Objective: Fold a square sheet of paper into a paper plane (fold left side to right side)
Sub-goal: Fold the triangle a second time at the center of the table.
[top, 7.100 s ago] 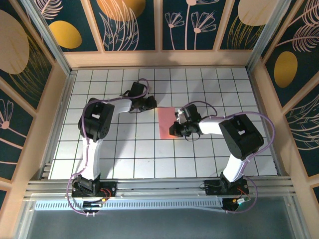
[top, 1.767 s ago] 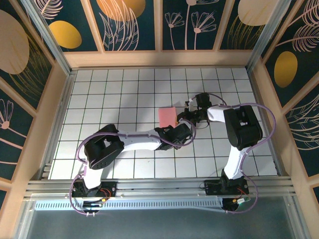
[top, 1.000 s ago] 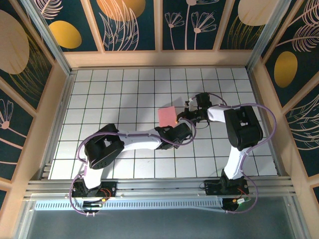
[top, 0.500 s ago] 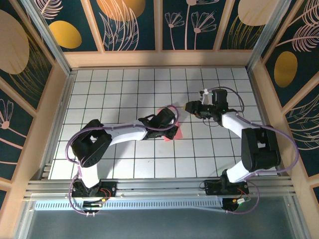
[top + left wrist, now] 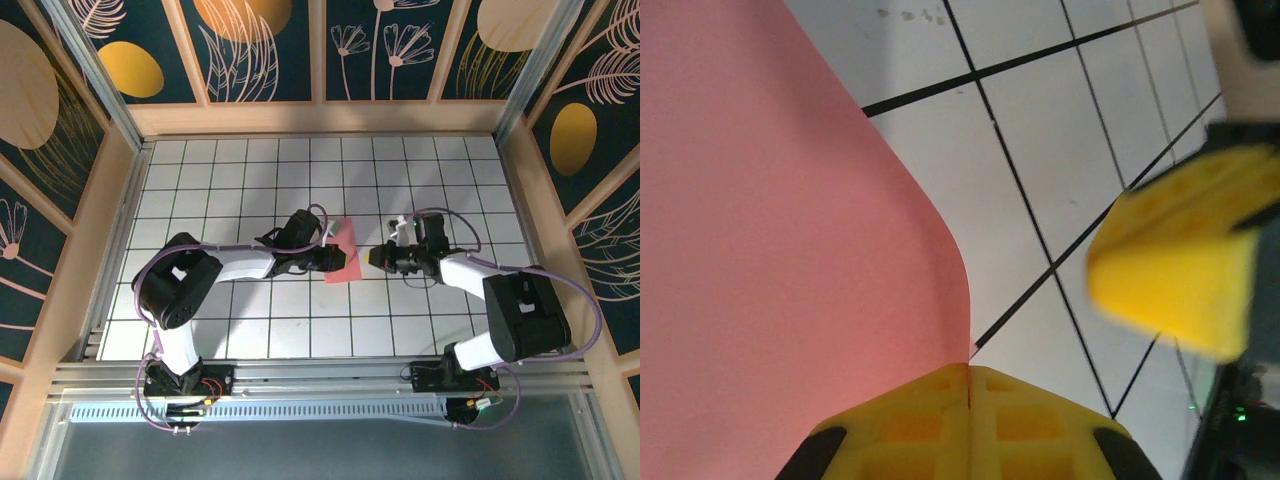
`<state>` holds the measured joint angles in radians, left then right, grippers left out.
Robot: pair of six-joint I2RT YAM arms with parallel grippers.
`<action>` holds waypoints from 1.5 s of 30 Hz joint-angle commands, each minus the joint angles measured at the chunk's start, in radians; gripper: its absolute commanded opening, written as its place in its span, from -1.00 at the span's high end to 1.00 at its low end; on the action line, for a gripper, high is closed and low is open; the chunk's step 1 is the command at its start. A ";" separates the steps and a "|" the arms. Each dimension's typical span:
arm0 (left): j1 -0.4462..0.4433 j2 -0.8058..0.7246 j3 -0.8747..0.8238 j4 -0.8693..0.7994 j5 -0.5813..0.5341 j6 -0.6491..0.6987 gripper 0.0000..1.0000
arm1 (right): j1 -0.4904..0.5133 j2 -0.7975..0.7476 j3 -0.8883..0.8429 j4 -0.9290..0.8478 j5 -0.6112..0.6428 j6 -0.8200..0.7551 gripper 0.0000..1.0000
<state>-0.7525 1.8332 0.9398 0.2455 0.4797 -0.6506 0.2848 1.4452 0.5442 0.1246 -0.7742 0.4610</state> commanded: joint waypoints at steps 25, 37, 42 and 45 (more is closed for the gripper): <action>0.036 0.006 -0.016 -0.024 0.019 0.012 1.00 | 0.121 0.210 0.063 -0.115 0.169 -0.018 1.00; 0.067 -0.009 -0.008 -0.094 -0.003 0.066 1.00 | 0.121 0.217 0.068 -0.133 0.184 -0.030 1.00; 0.089 -0.011 0.006 -0.131 -0.017 0.094 1.00 | 0.123 0.227 0.074 -0.141 0.189 -0.031 1.00; 0.103 -0.008 0.015 -0.151 -0.026 0.110 1.00 | 0.122 0.230 0.077 -0.145 0.191 -0.032 1.00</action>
<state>-0.6655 1.8355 0.9257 0.1398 0.4679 -0.5797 0.3965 1.6375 0.6163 0.0380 -0.6537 0.4503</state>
